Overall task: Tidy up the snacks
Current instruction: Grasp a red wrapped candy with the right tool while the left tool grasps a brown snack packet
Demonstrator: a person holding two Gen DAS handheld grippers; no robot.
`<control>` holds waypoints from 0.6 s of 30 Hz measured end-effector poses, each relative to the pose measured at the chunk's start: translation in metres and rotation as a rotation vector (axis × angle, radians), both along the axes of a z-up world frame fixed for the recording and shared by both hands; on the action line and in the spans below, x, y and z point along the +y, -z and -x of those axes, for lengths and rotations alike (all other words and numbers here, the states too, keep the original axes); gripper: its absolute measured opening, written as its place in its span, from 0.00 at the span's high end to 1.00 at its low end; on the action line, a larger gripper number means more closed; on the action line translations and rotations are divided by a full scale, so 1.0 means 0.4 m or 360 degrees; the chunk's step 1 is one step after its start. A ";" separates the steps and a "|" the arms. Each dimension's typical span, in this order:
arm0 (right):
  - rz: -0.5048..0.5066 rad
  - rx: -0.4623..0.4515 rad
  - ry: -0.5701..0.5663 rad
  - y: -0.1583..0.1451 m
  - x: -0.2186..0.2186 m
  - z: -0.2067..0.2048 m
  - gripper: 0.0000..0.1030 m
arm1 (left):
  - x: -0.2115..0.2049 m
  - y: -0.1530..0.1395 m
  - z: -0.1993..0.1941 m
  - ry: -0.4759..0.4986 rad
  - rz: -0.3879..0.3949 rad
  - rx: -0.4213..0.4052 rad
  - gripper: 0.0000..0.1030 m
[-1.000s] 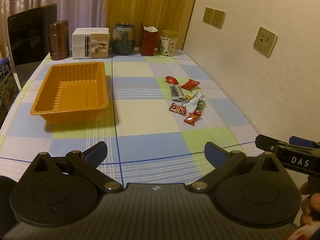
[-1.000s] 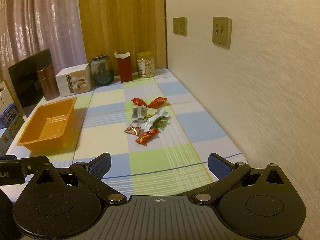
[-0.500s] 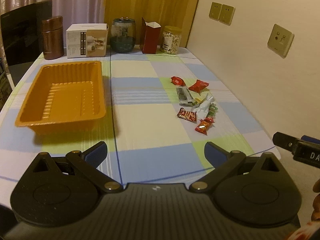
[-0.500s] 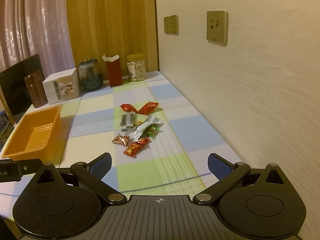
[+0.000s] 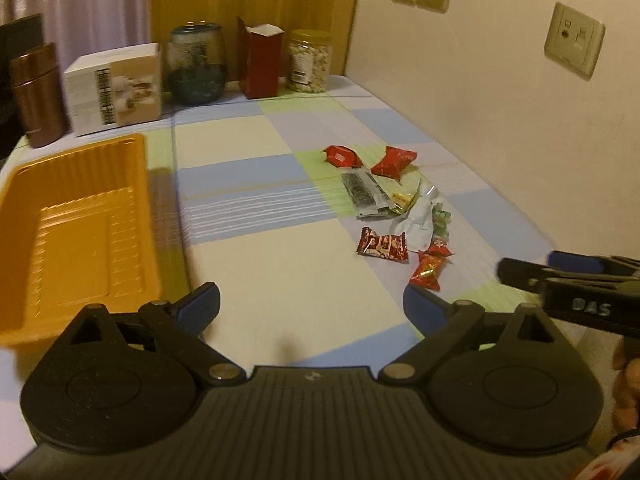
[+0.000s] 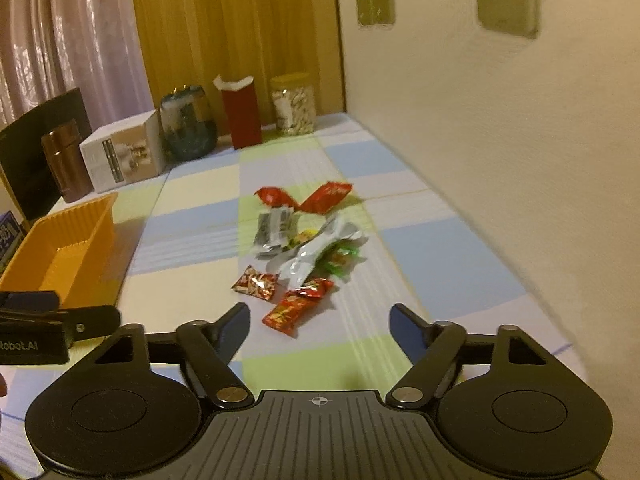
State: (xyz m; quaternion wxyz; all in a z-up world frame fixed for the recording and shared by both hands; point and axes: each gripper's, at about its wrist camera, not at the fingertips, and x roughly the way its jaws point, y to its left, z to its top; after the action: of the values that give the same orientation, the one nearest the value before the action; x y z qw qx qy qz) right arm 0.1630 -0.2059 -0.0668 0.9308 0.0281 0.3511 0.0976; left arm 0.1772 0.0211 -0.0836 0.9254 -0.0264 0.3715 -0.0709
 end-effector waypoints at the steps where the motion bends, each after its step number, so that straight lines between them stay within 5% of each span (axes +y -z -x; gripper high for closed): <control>1: -0.0006 0.0011 -0.0002 0.015 0.006 -0.017 0.33 | -0.004 0.009 -0.012 0.0017 -0.0009 0.0002 0.06; 5: -0.0036 0.0075 -0.0011 0.069 0.028 -0.078 0.47 | -0.017 0.039 -0.065 0.0083 -0.0044 0.0014 0.06; 18: 0.0040 0.0166 -0.0042 0.177 0.105 -0.177 0.60 | -0.018 0.102 -0.147 0.0173 -0.0094 0.0075 0.06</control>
State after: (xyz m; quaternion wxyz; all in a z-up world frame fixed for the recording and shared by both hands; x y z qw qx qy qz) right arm 0.2339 -0.1638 -0.1376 0.9101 0.0167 0.4008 0.1040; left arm 0.2359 0.0140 -0.1246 0.9115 0.0194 0.3961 -0.1093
